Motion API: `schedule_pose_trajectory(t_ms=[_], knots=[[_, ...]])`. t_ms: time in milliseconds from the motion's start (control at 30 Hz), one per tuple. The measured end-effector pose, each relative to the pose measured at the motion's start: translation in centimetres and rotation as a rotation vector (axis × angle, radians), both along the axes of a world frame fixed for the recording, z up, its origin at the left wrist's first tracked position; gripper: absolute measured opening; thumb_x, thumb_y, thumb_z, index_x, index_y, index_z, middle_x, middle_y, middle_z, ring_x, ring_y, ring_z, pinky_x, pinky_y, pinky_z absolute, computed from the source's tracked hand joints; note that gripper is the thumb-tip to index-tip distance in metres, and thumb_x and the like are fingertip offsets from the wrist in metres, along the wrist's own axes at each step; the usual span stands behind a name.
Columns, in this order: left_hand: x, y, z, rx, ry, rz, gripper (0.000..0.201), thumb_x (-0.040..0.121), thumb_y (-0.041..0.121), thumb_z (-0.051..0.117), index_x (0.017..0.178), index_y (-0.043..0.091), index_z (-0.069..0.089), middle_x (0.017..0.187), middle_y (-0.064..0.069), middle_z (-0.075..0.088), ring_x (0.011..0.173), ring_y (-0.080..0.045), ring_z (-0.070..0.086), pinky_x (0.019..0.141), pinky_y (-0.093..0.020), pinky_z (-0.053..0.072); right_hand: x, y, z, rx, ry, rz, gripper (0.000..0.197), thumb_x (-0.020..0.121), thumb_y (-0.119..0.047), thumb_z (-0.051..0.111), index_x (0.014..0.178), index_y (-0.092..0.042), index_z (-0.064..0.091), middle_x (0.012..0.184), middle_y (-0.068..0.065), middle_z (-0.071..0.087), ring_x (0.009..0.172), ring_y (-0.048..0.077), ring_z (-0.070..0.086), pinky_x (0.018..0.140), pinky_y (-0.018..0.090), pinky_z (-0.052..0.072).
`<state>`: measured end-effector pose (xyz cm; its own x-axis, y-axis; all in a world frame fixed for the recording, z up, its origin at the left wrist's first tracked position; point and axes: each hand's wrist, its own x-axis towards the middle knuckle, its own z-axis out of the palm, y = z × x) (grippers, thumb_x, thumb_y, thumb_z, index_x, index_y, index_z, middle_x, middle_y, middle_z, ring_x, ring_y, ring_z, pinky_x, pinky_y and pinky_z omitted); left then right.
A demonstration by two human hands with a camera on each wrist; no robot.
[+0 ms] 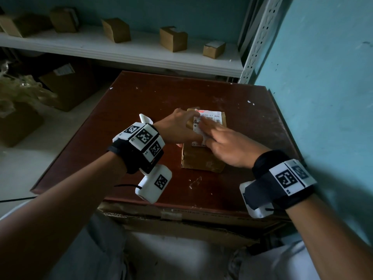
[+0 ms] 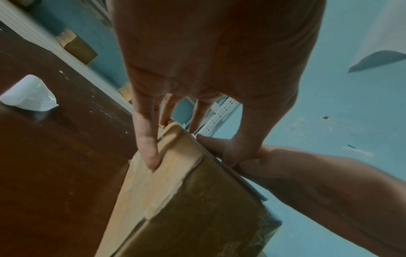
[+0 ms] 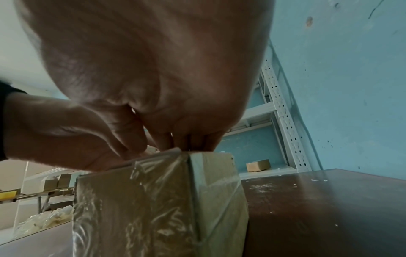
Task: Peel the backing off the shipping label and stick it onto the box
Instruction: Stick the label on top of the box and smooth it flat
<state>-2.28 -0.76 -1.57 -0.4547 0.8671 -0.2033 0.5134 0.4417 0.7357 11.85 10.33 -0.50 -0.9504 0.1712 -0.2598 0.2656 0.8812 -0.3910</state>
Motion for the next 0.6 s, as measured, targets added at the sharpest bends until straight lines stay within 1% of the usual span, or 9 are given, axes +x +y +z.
schedule_pose_trajectory(t_ms=[67,100,200,267,333,400,467,533,600], knots=[[-0.1,0.0,-0.1,0.01,0.02,-0.011,0.07,0.08,0.021,0.073,0.141,0.014,0.04,0.124,-0.014,0.056,0.091,-0.022,0.067,0.07,-0.036,0.06,-0.2,-0.1,0.1,-0.014,0.002,-0.003,0.056,0.106,-0.033,0.028,0.158,-0.022,0.009,0.165,-0.009,-0.004,0.15,0.006,-0.004,0.116,0.021,0.001],[-0.2,0.0,-0.1,0.011,0.027,-0.019,0.073,0.08,0.023,0.073,0.143,0.015,0.037,0.128,-0.014,0.054,0.095,-0.023,0.066,0.07,-0.035,0.06,-0.3,-0.2,0.1,-0.012,0.002,0.0,0.056,0.106,-0.033,0.028,0.158,-0.022,0.008,0.165,-0.008,-0.003,0.15,0.006,-0.004,0.116,0.021,0.001],[-0.6,-0.2,-0.3,-0.016,0.036,-0.043,0.086,0.077,0.026,0.076,0.148,0.021,0.028,0.141,-0.017,0.041,0.109,-0.029,0.061,0.075,-0.042,0.06,-0.6,-0.1,0.1,0.017,-0.026,0.016,0.058,0.106,-0.038,0.024,0.158,-0.024,0.002,0.165,-0.008,-0.007,0.15,0.005,-0.008,0.116,0.021,-0.002],[-1.0,-0.4,-0.2,-0.067,0.085,-0.05,0.092,0.076,0.029,0.077,0.15,0.026,0.022,0.149,-0.016,0.028,0.125,-0.033,0.049,0.088,-0.04,0.055,-0.9,0.1,-0.1,0.034,-0.045,0.025,0.06,0.106,-0.043,0.023,0.157,-0.026,-0.002,0.164,-0.009,-0.011,0.15,0.006,-0.01,0.118,0.025,-0.002],[-1.0,-0.5,-0.2,-0.092,0.143,-0.05,0.097,0.076,0.032,0.077,0.152,0.028,0.017,0.152,-0.014,0.022,0.134,-0.033,0.037,0.096,-0.036,0.048,-1.2,0.4,-0.4,0.043,-0.045,0.026,0.061,0.105,-0.046,0.023,0.157,-0.026,-0.002,0.164,-0.01,-0.011,0.15,0.007,-0.01,0.121,0.028,-0.002],[-0.9,-0.5,-0.1,-0.09,0.146,-0.055,0.101,0.074,0.034,0.079,0.152,0.029,0.016,0.153,-0.012,0.021,0.135,-0.033,0.035,0.099,-0.036,0.045,-1.6,0.5,-0.7,0.04,-0.03,0.026,0.063,0.104,-0.048,0.023,0.157,-0.026,-0.003,0.164,-0.009,-0.01,0.151,0.009,-0.009,0.123,0.033,0.001],[-0.8,-0.5,-0.1,-0.093,0.132,-0.045,0.102,0.073,0.033,0.08,0.152,0.029,0.015,0.151,-0.011,0.023,0.132,-0.032,0.038,0.093,-0.032,0.046,-2.0,0.5,-0.9,0.044,-0.008,0.028,0.063,0.104,-0.048,0.024,0.157,-0.026,-0.003,0.164,-0.009,-0.01,0.151,0.01,-0.008,0.124,0.036,0.004],[-0.8,-0.5,0.0,-0.08,0.117,-0.025,0.102,0.072,0.031,0.081,0.151,0.028,0.016,0.148,-0.011,0.027,0.128,-0.03,0.043,0.088,-0.03,0.048,-2.3,0.4,-1.1,0.048,0.011,0.03,0.062,0.105,-0.045,0.025,0.157,-0.026,-0.002,0.164,-0.009,-0.01,0.151,0.01,-0.008,0.124,0.036,0.004],[-0.8,-0.5,0.0,-0.064,0.112,-0.025,0.104,0.069,0.032,0.082,0.151,0.027,0.017,0.147,-0.011,0.03,0.128,-0.03,0.043,0.091,-0.034,0.051,-2.6,0.4,-1.3,0.054,0.018,0.03,0.062,0.105,-0.044,0.026,0.157,-0.026,-0.002,0.164,-0.009,-0.011,0.151,0.011,-0.008,0.124,0.038,0.005]])
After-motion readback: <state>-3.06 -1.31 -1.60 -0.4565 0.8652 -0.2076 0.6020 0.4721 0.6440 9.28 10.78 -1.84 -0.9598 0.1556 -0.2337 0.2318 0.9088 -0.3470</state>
